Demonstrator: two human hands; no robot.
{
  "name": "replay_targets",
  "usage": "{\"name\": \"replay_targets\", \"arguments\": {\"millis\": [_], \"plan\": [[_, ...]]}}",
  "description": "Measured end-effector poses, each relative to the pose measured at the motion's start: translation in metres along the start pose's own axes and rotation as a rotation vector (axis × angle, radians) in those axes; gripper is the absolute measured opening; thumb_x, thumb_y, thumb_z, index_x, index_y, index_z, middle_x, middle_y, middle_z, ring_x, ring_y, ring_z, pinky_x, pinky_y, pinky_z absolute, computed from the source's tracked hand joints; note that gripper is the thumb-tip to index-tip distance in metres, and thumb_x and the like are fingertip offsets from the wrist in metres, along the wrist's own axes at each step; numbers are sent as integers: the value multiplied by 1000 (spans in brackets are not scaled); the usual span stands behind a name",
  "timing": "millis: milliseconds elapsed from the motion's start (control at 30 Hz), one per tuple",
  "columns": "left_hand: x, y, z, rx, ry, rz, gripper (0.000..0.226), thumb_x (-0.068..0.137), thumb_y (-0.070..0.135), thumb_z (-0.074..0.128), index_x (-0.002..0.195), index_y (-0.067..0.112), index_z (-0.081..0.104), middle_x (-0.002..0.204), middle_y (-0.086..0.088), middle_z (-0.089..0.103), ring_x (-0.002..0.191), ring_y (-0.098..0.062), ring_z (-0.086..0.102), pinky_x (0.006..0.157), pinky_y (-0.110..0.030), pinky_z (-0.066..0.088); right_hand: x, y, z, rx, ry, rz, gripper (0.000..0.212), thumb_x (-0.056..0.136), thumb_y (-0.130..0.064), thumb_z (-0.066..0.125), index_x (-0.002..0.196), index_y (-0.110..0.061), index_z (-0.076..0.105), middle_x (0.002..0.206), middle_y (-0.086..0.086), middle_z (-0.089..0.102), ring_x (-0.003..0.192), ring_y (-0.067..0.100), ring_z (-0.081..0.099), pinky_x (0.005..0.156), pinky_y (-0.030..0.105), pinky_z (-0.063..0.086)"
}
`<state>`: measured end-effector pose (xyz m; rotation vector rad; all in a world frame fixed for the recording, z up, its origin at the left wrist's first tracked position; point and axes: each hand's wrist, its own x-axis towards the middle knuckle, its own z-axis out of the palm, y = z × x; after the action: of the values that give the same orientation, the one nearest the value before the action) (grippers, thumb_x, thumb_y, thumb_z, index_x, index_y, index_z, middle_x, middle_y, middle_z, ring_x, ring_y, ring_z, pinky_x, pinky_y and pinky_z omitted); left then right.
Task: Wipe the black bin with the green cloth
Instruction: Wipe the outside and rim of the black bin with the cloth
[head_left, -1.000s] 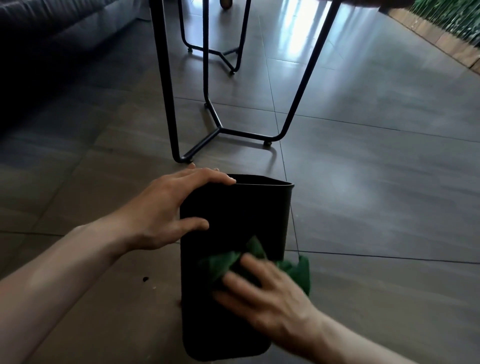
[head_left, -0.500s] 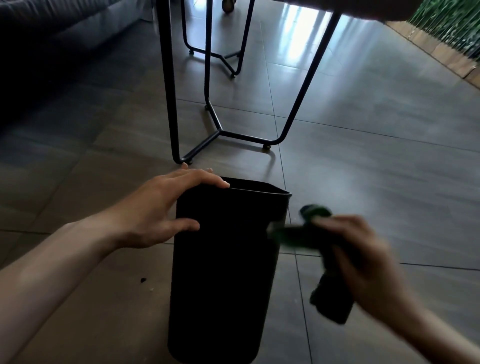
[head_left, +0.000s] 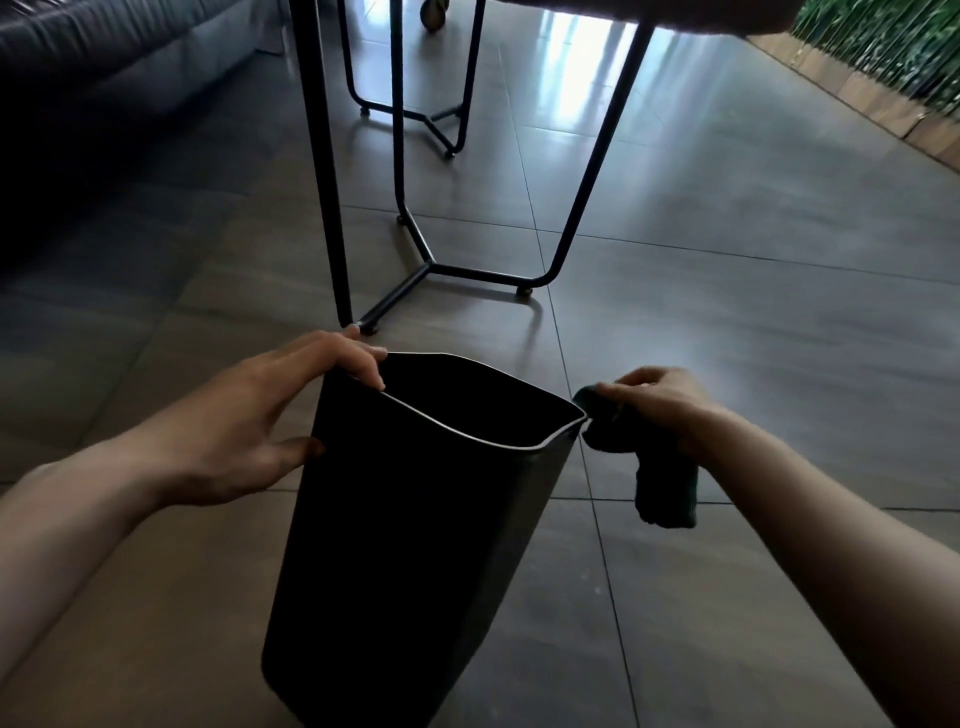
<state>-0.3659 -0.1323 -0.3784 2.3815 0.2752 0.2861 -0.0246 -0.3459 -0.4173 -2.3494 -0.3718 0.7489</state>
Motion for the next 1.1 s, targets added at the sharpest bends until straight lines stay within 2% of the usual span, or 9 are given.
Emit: {"name": "replay_targets", "arguments": {"millis": [200, 300, 433, 600, 700, 800, 900, 1000, 1100], "plan": [[-13, -8, -7, 30, 74, -48, 57, 72, -4, 77, 105, 34, 50, 148, 31, 38, 146, 9, 23, 109, -19, 29, 4, 3, 30, -18, -187, 98, 53, 85, -66, 73, 93, -14, 73, 87, 12, 78, 73, 27, 77, 56, 30, 60], [-13, -9, -3, 60, 137, -66, 54, 70, -10, 74, 97, 29, 49, 145, 20, 38, 149, 9, 14, 105, -8, 28, 4, -2, 37, 155, -271, 122, 53, 88, -55, 76, 104, -5, 72, 85, 19, 79, 71, 34, 78, 62, 42, 63], [-12, -10, 5, 97, 183, -188, 59, 70, -10, 72, 101, 32, 46, 156, 9, 25, 150, 8, 6, 107, -17, 25, 1, -7, 40, 212, -325, 98, 39, 92, -37, 76, 111, -3, 71, 85, 20, 78, 68, 32, 77, 61, 38, 62], [-12, -10, 7, 74, 212, -528, 78, 80, 16, 69, 137, 40, 22, 147, -1, 41, 129, -26, 53, 104, -43, 46, -9, -13, 42, 191, -401, 48, 26, 94, -26, 73, 103, -2, 73, 88, 25, 77, 68, 36, 75, 61, 41, 63], [-9, -11, 4, -11, 254, -753, 91, 82, 24, 67, 149, 40, 8, 143, -9, 51, 126, -35, 56, 102, -47, 47, -19, -15, 48, 172, -310, 3, 21, 94, -21, 70, 91, -1, 75, 78, 23, 75, 62, 35, 73, 61, 45, 64], [-1, -12, 7, -244, 346, -812, 66, 87, 17, 59, 148, 29, 36, 139, -6, 57, 124, -31, 57, 101, -46, 49, -32, -16, 50, 167, -258, -3, 26, 96, -18, 68, 94, 8, 71, 84, 34, 74, 62, 41, 75, 55, 49, 63], [13, -7, 16, -425, 432, -737, 33, 92, 12, 52, 119, 26, 64, 121, -5, 70, 105, -21, 67, 94, -43, 55, -40, -17, 44, 158, -169, -26, 27, 96, -17, 68, 94, 10, 70, 84, 36, 72, 60, 41, 73, 57, 53, 64], [25, -6, 24, -657, 540, -677, 48, 94, -2, 36, 116, 27, 68, 107, 6, 73, 80, -1, 70, 67, -23, 58, -42, -17, 35, 138, -51, -62, 20, 93, -16, 70, 86, 3, 75, 74, 29, 74, 59, 38, 73, 60, 54, 65], [32, -12, 34, -819, 449, -666, 52, 95, 11, 33, 120, 40, 69, 116, 17, 73, 103, 1, 66, 79, -26, 51, -41, -11, 31, 149, 76, -95, 14, 89, -15, 72, 79, -5, 76, 68, 23, 74, 56, 38, 73, 51, 45, 63]]}}
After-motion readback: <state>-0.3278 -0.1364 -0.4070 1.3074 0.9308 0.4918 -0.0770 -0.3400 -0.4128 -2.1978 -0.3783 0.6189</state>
